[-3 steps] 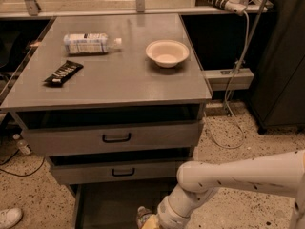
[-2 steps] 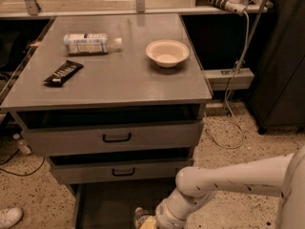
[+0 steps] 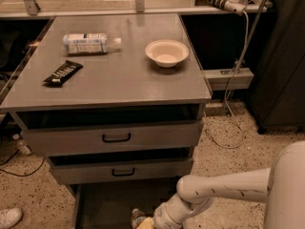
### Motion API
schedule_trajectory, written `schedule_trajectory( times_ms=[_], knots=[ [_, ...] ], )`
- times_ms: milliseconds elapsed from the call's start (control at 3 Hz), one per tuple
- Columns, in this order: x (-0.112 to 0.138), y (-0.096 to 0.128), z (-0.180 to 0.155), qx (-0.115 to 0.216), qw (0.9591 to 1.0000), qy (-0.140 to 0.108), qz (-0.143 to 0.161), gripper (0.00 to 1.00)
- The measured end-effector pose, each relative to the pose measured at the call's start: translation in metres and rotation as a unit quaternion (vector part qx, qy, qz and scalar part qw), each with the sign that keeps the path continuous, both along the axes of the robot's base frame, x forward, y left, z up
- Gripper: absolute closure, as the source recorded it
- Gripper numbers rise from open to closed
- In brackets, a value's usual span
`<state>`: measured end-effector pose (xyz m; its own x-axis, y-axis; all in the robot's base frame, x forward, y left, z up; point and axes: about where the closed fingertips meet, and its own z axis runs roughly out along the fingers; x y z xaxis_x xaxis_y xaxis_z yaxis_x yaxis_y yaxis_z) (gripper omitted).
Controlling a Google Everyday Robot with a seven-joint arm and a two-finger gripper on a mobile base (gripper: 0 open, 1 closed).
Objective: Place water bottle into bottom drawer
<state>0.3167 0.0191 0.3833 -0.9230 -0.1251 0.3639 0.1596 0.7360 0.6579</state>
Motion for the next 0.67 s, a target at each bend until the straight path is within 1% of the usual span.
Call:
schedule_trajectory(
  times_ms=[333,667],
  knots=[
    [0.000,0.000,0.000,0.000,1.0000,0.000,0.000,1.00],
    [-0.009,0.013,-0.021,0.020,0.9996,0.016,-0.005,1.00]
  ],
)
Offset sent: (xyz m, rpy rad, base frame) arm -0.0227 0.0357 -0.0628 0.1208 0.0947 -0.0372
